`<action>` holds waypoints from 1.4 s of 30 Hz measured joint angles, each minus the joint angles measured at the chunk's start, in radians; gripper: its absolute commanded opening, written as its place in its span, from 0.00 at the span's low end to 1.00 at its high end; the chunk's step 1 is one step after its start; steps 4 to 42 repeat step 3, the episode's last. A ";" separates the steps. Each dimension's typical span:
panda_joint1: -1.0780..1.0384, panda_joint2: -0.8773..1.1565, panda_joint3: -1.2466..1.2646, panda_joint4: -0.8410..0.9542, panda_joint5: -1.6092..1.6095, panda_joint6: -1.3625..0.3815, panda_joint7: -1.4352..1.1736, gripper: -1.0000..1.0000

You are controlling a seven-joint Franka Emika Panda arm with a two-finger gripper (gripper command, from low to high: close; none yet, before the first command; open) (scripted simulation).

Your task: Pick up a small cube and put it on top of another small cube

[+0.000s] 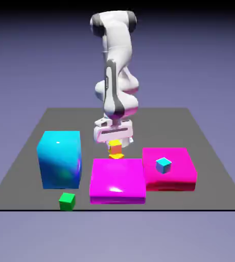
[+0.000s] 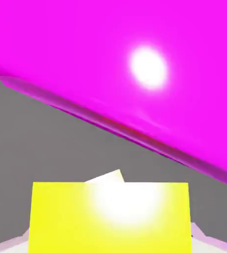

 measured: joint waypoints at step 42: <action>-0.001 0.036 0.035 -0.012 -0.070 -0.046 0.106 1.00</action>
